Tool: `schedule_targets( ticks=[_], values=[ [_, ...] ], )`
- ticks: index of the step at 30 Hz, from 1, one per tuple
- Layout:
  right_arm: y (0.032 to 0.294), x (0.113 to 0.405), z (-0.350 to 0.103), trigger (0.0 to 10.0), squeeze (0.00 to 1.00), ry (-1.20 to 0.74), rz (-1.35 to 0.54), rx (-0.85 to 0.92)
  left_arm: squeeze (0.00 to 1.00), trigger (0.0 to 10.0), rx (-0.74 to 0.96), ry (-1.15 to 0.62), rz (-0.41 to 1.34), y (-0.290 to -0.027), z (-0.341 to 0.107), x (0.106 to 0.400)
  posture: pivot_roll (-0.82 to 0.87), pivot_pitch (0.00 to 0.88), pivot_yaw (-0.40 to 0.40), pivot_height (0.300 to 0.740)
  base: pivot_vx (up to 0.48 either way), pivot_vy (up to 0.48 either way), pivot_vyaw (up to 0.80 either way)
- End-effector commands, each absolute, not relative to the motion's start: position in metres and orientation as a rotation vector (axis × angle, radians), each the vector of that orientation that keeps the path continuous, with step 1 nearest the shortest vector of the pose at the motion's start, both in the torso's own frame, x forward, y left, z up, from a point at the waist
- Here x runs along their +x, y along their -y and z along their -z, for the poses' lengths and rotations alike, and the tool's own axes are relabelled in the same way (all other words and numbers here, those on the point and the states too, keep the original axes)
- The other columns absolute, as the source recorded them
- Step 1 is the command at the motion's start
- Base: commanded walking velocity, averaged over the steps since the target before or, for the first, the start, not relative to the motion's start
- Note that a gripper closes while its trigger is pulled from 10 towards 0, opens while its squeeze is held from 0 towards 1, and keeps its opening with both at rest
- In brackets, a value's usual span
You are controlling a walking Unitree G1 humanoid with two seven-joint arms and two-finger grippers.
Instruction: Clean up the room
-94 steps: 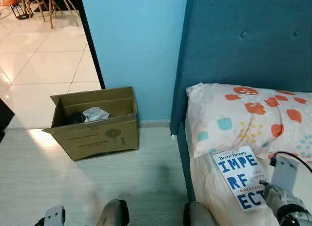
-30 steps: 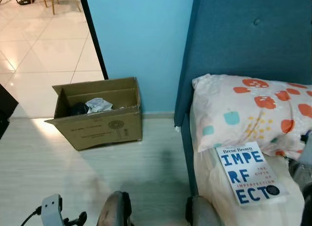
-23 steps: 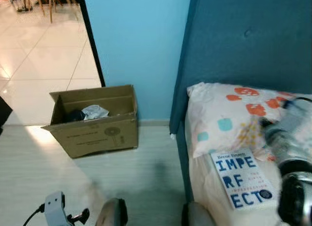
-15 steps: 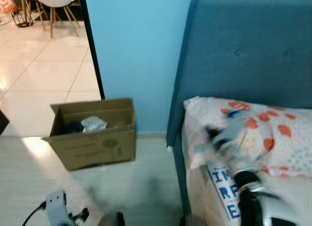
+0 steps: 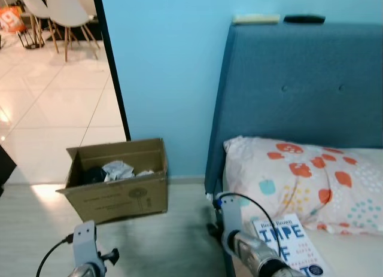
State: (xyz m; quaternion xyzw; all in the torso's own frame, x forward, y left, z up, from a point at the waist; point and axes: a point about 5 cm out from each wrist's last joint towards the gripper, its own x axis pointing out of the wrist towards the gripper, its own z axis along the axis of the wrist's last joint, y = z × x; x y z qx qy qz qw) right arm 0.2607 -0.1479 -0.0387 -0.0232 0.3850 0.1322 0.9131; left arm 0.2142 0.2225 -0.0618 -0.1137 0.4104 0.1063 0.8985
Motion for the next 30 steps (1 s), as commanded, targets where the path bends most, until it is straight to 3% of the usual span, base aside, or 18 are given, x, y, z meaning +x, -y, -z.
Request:
schedule_targets(
  ticks=[1, 14, 30],
  values=[
    [0.151, 0.247, 0.049, 10.0, 0.00, -0.859, -0.257, -0.070, 0.00, 10.0, -0.225, -0.888, -0.216, -0.219, 0.066, 0.208, 0.12, 0.000, -0.039, 0.687, 0.000, 0.000, 0.00],
    [0.165, 0.226, 0.064, 10.0, 0.00, -0.943, -0.109, 0.043, 0.00, 10.0, -0.193, -0.920, -0.206, -0.219, 0.069, 0.205, 0.11, 0.000, -0.017, 0.740, 0.000, 0.000, 0.00],
    [0.170, 0.223, 0.066, 10.0, 0.00, -0.962, -0.076, -0.007, 0.00, 10.0, -0.221, -0.950, -0.188, -0.205, 0.075, 0.198, 0.09, 0.000, -0.043, 0.740, 0.000, 0.000, 0.00]
  ],
)
